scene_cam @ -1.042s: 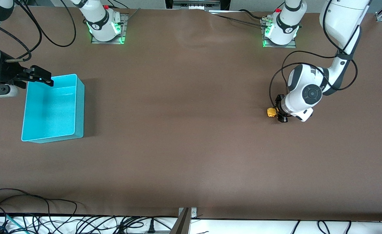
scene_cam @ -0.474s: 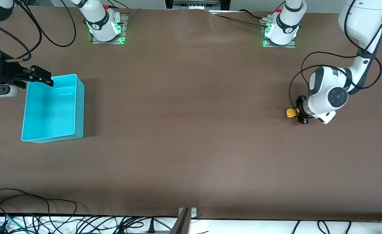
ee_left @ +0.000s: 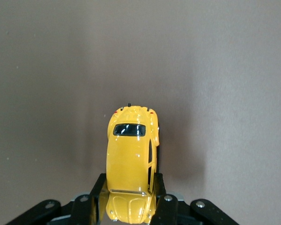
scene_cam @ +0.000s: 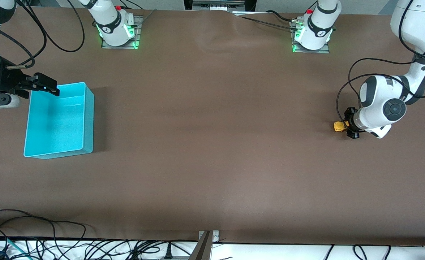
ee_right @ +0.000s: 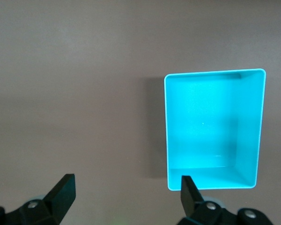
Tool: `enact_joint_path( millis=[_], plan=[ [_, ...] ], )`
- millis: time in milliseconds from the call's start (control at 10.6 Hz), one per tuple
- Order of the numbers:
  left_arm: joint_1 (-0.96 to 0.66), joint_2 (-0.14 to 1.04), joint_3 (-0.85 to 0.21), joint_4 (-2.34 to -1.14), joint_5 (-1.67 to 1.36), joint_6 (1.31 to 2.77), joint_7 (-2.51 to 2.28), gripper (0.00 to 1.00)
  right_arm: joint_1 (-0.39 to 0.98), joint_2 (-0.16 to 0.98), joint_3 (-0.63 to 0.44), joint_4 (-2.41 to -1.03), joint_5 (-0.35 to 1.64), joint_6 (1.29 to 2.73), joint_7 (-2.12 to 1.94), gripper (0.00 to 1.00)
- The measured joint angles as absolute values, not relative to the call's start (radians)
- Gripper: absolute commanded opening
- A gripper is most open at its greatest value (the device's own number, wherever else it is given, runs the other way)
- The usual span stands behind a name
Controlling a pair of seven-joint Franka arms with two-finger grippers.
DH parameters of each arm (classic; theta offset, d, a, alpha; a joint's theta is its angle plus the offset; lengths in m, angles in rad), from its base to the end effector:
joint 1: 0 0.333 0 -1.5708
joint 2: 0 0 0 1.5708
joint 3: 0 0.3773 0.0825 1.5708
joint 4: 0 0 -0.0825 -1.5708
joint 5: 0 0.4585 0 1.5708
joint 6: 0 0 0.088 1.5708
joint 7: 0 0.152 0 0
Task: Wind up and store yellow beetle car
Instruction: 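Drag the yellow car backward along the table with the left gripper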
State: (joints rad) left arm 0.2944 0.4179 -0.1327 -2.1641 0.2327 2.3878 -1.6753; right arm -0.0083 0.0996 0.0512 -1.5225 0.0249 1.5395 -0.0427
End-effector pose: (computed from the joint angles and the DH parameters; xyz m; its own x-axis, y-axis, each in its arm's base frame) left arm 0.5917 0.1020 0.1358 -0.0788 0.9928 0.0902 0.9787 0.0942 -0.1825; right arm 0.6562 0.0305 0.6005 0.9930 0.0863 -0.0810 0.0838 -0.9959 -0.0334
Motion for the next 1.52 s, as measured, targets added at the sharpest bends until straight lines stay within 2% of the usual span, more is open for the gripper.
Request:
enact_joint_path(
  millis=[568, 1516],
  plan=[
    [0.436, 0.454, -0.130, -2.107, 0.266, 2.388, -1.561, 0.00, -0.009, 0.100, 0.051, -1.523, 0.025, 1.540, -0.043, 1.00],
    [0.447, 0.462, -0.130, -2.091, 0.275, 2.378, -1.503, 0.00, -0.009, 0.100, 0.051, -1.523, 0.025, 1.540, -0.043, 1.00]
  ],
)
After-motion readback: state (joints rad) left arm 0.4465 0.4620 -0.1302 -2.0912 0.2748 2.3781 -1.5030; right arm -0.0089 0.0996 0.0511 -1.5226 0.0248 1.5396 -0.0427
